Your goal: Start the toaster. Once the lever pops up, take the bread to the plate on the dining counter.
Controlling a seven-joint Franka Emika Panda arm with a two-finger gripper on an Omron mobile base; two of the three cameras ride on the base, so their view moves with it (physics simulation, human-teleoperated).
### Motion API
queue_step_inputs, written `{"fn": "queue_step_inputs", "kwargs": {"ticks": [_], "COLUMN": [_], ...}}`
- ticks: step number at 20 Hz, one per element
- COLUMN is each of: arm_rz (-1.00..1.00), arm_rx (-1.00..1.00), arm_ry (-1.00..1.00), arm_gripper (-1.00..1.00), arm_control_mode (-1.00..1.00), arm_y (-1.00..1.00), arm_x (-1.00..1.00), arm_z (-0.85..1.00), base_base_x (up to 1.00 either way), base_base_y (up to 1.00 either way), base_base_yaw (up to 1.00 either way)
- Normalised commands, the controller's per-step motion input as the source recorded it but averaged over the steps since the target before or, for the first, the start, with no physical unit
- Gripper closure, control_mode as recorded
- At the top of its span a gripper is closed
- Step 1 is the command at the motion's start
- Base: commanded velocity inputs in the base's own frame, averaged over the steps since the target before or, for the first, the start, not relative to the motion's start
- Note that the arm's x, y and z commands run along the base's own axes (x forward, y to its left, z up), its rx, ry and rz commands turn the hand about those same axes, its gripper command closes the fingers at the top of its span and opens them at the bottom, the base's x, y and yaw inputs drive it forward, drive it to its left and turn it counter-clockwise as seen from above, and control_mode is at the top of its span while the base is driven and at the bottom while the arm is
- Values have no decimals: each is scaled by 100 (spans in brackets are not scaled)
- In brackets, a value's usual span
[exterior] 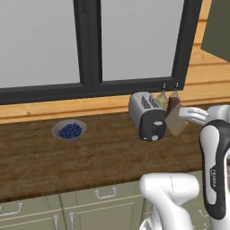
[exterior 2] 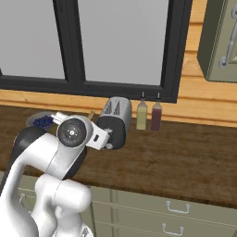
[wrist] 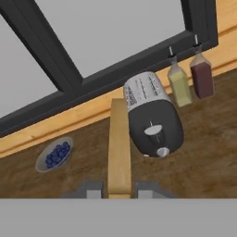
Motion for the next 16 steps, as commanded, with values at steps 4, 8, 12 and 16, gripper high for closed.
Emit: {"fn": "queue_step_inputs", "kwargs": {"ticks": [4, 8, 12, 16], "arm_rz": [0, 0, 0, 0], "arm_rx": [0, 0, 0, 0], "arm_ry": [0, 0, 0, 0], "arm_gripper": [100, 100, 100, 100], "arm_control_mode": [100, 100, 100, 100], "arm_y": [0, 0, 0, 0], "arm_x": [0, 0, 0, 0], "arm_z": [0, 0, 0, 0], "base_base_x": [-43, -62, -64, -55], "base_base_y": [0, 0, 0, 0], "base_base_yaw": [-13, -41, -56, -64]}}
